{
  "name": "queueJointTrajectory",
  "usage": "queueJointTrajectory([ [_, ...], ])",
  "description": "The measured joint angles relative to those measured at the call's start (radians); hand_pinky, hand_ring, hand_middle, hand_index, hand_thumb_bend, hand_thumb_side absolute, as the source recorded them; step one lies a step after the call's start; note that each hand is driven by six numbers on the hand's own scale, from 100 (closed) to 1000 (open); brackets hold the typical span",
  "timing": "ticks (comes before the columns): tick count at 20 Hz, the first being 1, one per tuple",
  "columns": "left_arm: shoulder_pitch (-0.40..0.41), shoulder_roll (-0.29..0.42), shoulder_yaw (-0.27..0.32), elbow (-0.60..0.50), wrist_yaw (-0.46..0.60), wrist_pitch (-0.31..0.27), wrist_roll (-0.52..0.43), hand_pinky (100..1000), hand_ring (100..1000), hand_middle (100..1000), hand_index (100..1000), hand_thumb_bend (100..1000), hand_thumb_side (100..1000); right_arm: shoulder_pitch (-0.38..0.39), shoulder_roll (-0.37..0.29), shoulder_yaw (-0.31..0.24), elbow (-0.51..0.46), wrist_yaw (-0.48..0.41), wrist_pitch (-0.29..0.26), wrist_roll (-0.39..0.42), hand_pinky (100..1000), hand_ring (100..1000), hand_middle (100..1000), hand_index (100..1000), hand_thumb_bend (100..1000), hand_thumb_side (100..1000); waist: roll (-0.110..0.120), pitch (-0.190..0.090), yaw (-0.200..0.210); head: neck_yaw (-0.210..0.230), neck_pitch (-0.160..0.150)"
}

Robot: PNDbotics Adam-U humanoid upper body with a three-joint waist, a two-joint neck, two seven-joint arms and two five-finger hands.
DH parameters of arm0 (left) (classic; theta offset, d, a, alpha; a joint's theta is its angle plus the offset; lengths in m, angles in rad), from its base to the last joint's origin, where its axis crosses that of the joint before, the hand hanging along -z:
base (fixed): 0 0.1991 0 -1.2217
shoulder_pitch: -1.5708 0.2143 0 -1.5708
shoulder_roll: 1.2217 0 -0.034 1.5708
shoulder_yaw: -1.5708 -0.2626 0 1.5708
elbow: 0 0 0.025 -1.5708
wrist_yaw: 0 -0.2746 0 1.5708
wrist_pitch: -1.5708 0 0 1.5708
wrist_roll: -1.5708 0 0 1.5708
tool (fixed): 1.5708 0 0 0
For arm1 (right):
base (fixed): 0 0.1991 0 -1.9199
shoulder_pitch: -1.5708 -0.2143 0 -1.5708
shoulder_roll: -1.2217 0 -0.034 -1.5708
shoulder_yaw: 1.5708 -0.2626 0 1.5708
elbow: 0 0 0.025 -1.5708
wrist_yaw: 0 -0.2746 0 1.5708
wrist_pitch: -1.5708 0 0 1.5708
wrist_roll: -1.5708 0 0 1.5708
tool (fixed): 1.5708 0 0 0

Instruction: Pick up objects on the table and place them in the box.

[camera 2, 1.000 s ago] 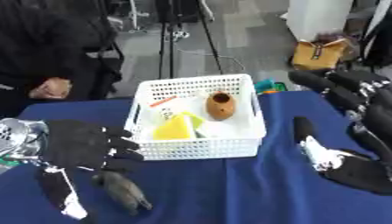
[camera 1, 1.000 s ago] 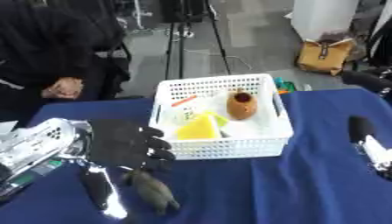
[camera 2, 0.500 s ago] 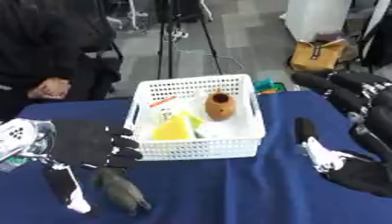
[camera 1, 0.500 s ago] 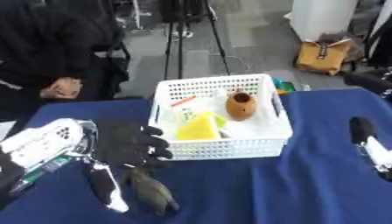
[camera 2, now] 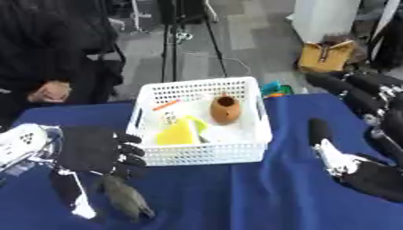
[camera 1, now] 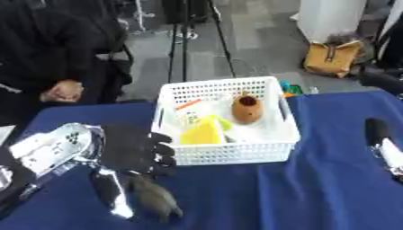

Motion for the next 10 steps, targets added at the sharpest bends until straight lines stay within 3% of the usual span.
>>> queueJointTrajectory([
  [10,-0.015,-0.024,-0.019,0.069,-0.041,-0.033,0.033,980,907,812,932,526,1000,0.0,0.0,-0.003,0.002,0.0,0.009,-0.02,687,754,750,944,100,1000,0.004,0.0,-0.001,0.001,0.0],
])
